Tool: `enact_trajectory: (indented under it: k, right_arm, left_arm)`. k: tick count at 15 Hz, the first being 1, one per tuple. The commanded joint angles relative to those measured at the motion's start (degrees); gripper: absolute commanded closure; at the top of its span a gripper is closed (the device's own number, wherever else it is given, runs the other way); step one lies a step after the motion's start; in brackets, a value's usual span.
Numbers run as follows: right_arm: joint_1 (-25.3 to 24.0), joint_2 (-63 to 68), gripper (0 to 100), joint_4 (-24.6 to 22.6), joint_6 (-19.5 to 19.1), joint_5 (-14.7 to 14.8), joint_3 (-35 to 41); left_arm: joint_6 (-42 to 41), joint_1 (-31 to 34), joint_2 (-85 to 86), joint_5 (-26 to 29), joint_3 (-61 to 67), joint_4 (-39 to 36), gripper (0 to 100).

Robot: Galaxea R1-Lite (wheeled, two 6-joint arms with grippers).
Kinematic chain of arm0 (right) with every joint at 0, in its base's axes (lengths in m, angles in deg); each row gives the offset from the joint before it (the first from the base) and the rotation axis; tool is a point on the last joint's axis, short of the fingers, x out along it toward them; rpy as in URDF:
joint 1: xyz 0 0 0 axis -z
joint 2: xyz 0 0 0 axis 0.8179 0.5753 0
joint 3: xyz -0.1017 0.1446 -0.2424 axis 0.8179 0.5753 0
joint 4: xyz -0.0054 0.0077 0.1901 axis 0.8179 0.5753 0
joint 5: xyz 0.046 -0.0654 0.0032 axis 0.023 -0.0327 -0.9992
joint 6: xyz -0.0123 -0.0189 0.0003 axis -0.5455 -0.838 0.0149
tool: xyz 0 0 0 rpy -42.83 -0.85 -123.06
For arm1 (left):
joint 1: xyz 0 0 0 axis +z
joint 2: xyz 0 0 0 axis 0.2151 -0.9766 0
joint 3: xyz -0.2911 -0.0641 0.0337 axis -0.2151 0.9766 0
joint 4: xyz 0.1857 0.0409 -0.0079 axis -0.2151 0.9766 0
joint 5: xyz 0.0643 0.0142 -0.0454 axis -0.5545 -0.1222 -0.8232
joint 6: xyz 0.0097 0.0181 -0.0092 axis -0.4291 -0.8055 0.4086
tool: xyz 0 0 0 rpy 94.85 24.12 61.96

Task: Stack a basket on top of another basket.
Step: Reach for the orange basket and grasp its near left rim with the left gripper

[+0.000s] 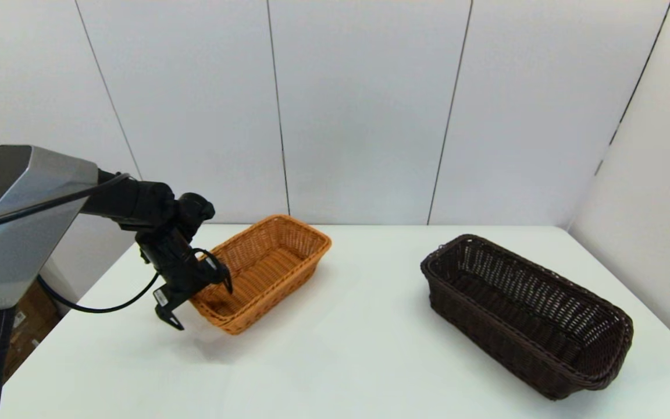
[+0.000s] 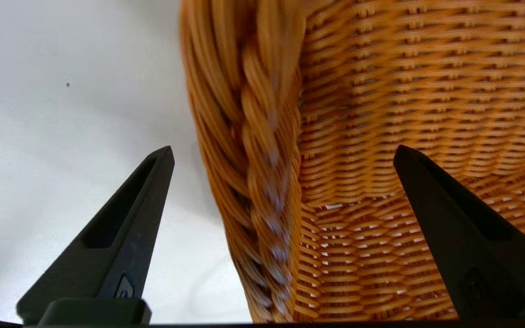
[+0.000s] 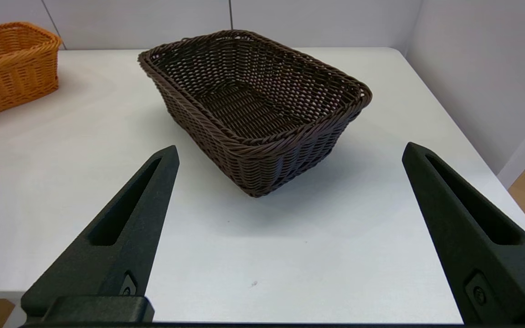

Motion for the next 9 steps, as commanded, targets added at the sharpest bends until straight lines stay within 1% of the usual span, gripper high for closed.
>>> enact_trajectory:
  k: [1,9]
  right_arm:
    - [0.0,0.0,0,0.0,0.0,0.0,0.0]
    - [0.0,0.1,0,0.0,0.0,0.0,0.0]
  left_arm:
    - [0.3,0.0,-0.1,-0.1,-0.1,0.4,100]
    - [0.3,0.1,-0.4,0.1,-0.2,0.0,100]
